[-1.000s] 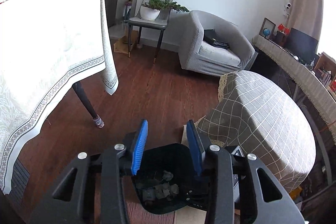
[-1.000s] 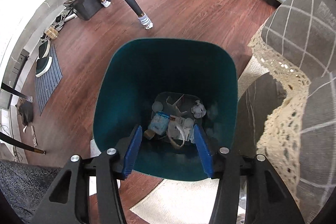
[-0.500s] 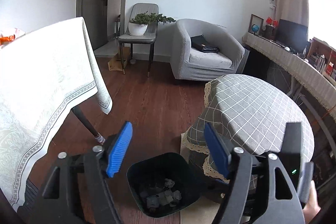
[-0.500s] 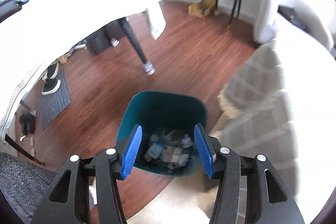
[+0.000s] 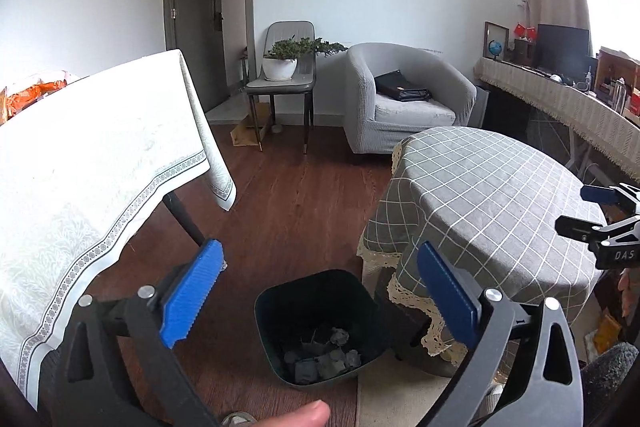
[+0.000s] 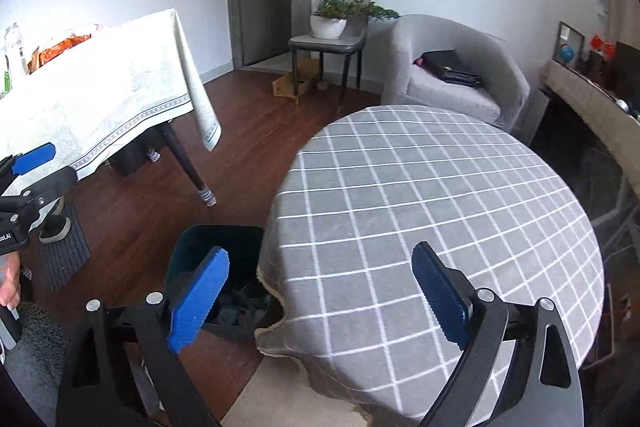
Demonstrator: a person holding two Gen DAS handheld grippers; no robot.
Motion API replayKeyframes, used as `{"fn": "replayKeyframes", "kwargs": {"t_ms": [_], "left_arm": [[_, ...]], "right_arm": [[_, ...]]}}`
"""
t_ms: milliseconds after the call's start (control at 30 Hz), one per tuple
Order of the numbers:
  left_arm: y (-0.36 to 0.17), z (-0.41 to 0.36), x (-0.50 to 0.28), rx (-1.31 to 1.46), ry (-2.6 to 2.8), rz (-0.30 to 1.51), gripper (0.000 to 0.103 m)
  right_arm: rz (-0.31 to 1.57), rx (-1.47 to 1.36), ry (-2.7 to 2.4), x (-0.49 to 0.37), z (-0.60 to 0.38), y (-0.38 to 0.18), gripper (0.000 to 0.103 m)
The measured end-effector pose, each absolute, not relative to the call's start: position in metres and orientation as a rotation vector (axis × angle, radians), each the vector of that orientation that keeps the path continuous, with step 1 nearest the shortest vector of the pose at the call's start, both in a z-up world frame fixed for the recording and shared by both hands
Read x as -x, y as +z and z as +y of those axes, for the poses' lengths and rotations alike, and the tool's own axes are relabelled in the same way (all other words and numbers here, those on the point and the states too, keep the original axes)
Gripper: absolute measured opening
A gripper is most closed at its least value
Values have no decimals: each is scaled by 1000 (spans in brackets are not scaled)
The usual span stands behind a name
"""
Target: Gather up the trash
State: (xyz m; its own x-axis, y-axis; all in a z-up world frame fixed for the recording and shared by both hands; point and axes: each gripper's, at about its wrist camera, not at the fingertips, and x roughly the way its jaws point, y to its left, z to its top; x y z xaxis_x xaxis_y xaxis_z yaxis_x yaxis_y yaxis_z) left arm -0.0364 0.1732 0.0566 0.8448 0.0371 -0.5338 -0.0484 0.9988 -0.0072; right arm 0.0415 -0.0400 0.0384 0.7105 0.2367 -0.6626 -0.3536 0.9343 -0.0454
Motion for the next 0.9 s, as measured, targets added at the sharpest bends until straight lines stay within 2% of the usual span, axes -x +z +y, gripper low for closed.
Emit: {"fn": "replayKeyframes", "kwargs": {"t_ms": [400,900], "left_arm": [[40,149,57,-8,77,550,100],[26,136,57,-25,69,584,100]], "right_arm": [[663,84,238,19,-131,33,100],[653,58,303,36,-136,18,100]]}}
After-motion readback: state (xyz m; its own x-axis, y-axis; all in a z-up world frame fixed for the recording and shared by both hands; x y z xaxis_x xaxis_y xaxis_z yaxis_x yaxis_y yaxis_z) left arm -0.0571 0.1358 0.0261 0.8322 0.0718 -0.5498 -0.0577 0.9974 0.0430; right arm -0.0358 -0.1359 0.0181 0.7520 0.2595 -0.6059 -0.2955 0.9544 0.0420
